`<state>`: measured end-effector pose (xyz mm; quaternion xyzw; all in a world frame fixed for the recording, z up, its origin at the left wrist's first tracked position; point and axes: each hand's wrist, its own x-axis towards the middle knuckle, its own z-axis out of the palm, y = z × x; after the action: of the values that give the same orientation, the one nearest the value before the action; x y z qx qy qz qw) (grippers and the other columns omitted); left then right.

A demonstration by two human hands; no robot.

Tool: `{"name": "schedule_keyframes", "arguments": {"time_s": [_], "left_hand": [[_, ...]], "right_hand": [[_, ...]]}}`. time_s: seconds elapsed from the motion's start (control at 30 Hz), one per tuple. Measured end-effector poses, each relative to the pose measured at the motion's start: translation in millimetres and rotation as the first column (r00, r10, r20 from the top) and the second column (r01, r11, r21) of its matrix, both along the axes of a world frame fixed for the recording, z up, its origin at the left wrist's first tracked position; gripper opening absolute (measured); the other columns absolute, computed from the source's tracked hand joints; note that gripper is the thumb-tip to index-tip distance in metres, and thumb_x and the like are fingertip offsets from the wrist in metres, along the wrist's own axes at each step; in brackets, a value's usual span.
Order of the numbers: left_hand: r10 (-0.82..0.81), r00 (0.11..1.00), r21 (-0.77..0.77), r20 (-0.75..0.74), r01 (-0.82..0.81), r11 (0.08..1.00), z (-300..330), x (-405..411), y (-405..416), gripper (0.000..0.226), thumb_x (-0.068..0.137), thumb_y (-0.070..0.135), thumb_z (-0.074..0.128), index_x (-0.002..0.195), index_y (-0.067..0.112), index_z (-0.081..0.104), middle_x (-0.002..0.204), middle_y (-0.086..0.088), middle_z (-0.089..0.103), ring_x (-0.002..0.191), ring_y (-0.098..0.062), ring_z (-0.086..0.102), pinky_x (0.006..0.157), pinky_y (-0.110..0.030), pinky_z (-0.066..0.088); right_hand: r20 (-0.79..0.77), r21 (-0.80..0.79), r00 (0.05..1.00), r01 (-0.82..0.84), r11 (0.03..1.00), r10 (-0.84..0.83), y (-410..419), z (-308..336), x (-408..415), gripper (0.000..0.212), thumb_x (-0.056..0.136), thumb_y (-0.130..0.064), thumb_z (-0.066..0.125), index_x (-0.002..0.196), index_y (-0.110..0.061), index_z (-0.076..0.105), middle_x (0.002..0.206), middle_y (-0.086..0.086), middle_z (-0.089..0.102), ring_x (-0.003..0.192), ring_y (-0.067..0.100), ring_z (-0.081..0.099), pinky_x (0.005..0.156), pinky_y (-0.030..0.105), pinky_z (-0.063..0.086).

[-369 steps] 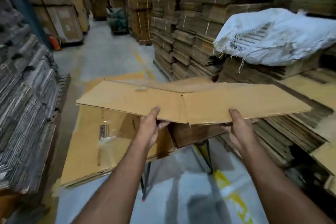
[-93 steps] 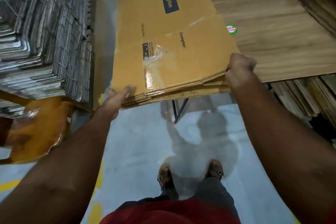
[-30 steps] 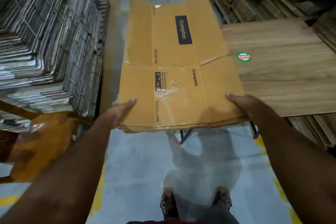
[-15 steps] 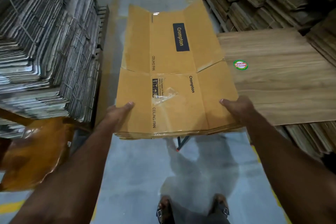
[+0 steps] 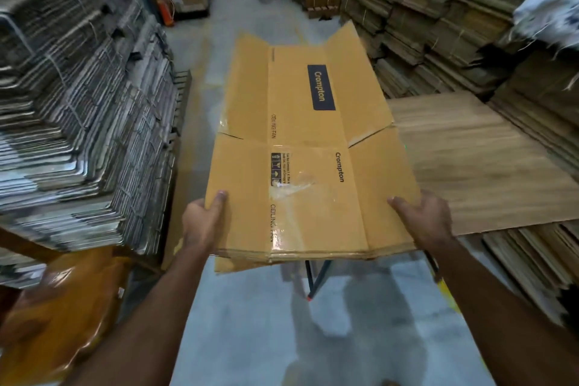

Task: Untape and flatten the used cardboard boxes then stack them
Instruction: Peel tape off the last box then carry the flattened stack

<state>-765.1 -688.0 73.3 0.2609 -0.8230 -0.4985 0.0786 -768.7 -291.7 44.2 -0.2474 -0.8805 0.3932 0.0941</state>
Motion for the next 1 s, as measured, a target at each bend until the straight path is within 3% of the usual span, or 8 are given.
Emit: {"name": "schedule_keyframes", "arguments": {"time_s": [0.13, 0.27, 0.4, 0.5, 0.7, 0.8, 0.93, 1.0], "left_hand": [[-0.03, 0.998, 0.044, -0.052, 0.033, 0.998, 41, 1, 22, 0.038, 0.078, 0.052, 0.058, 0.066, 0.016, 0.053, 0.074, -0.005, 0.058, 0.075, -0.027, 0.054, 0.069, -0.032, 0.039], [-0.12, 0.985, 0.043, -0.125, 0.126, 0.991, 67, -4, 49, 0.05, 0.07, 0.055, 0.046, 0.072, 0.007, 0.059, 0.069, -0.013, 0.058, 0.075, -0.038, 0.06, 0.061, -0.035, 0.039], [-0.207, 0.959, 0.054, -0.191, 0.221, 0.974, 79, -12, 89, 0.059, 0.069, 0.065, 0.048, 0.075, 0.007, 0.061, 0.082, -0.019, 0.068, 0.088, -0.04, 0.065, 0.078, -0.047, 0.052], [-0.248, 0.932, 0.076, -0.264, 0.276, 0.958, 98, -5, 138, 0.08, 0.063, 0.071, 0.047, 0.096, 0.001, 0.069, 0.097, -0.021, 0.071, 0.095, -0.036, 0.066, 0.082, -0.047, 0.053], [-0.385, 0.85, 0.025, -0.36, 0.421, 0.907, 116, 41, 262, 0.072, 0.085, 0.069, 0.047, 0.101, 0.002, 0.067, 0.096, -0.022, 0.068, 0.094, -0.039, 0.064, 0.081, -0.044, 0.051], [-0.45, 0.804, -0.027, -0.39, 0.478, 0.878, 122, 80, 331, 0.059, 0.096, 0.052, 0.05, 0.113, -0.002, 0.066, 0.106, -0.028, 0.066, 0.103, -0.042, 0.061, 0.081, -0.039, 0.046], [-0.548, 0.725, -0.019, -0.417, 0.596, 0.803, 114, 127, 420, 0.07, 0.087, 0.063, 0.043, 0.102, -0.001, 0.068, 0.096, -0.027, 0.067, 0.094, -0.041, 0.063, 0.081, -0.046, 0.051], [-0.604, 0.7, -0.036, -0.381, 0.642, 0.766, 110, 154, 463, 0.063, 0.095, 0.055, 0.044, 0.096, -0.004, 0.066, 0.09, -0.029, 0.065, 0.088, -0.041, 0.061, 0.076, -0.043, 0.047]], "right_hand": [[-0.096, -0.035, 0.993, 0.072, 0.997, -0.075, 15, 32, 25, 0.043, 0.078, -0.044, 0.079, 0.098, -0.005, 0.074, 0.09, 0.018, 0.073, 0.088, 0.033, 0.069, 0.075, 0.038, 0.054], [-0.198, -0.031, 0.964, 0.173, 0.984, -0.176, 39, 74, 54, 0.043, 0.078, -0.042, 0.079, 0.098, -0.005, 0.072, 0.089, 0.015, 0.072, 0.086, 0.031, 0.067, 0.078, 0.041, 0.055], [-0.301, -0.045, 0.922, 0.242, 0.969, -0.244, 77, 105, 94, 0.057, 0.073, -0.065, 0.073, 0.101, -0.015, 0.068, 0.092, 0.013, 0.072, 0.088, 0.034, 0.068, 0.078, 0.047, 0.057], [-0.304, 0.007, 0.909, 0.302, 0.953, -0.285, 113, 134, 137, 0.045, 0.08, -0.05, 0.075, 0.104, -0.012, 0.071, 0.095, 0.016, 0.072, 0.089, 0.035, 0.068, 0.073, 0.041, 0.055], [-0.387, 0.001, 0.804, 0.489, 0.872, -0.451, 197, 170, 248, 0.033, 0.084, -0.043, 0.075, 0.101, -0.015, 0.067, 0.091, 0.009, 0.067, 0.081, 0.022, 0.06, 0.066, 0.029, 0.039], [-0.359, 0.02, 0.76, 0.587, 0.81, -0.542, 245, 176, 315, 0.046, 0.082, -0.049, 0.074, 0.1, -0.006, 0.07, 0.084, 0.01, 0.067, 0.077, 0.026, 0.063, 0.063, 0.031, 0.045], [-0.344, 0.014, 0.677, 0.697, 0.717, -0.651, 302, 171, 408, 0.048, 0.08, -0.05, 0.075, 0.103, -0.007, 0.071, 0.094, 0.015, 0.073, 0.087, 0.03, 0.068, 0.073, 0.037, 0.055], [-0.347, 0.023, 0.647, 0.73, 0.683, -0.679, 323, 167, 453, 0.049, 0.079, -0.05, 0.076, 0.102, -0.007, 0.071, 0.094, 0.014, 0.073, 0.088, 0.03, 0.069, 0.077, 0.041, 0.057]]}}
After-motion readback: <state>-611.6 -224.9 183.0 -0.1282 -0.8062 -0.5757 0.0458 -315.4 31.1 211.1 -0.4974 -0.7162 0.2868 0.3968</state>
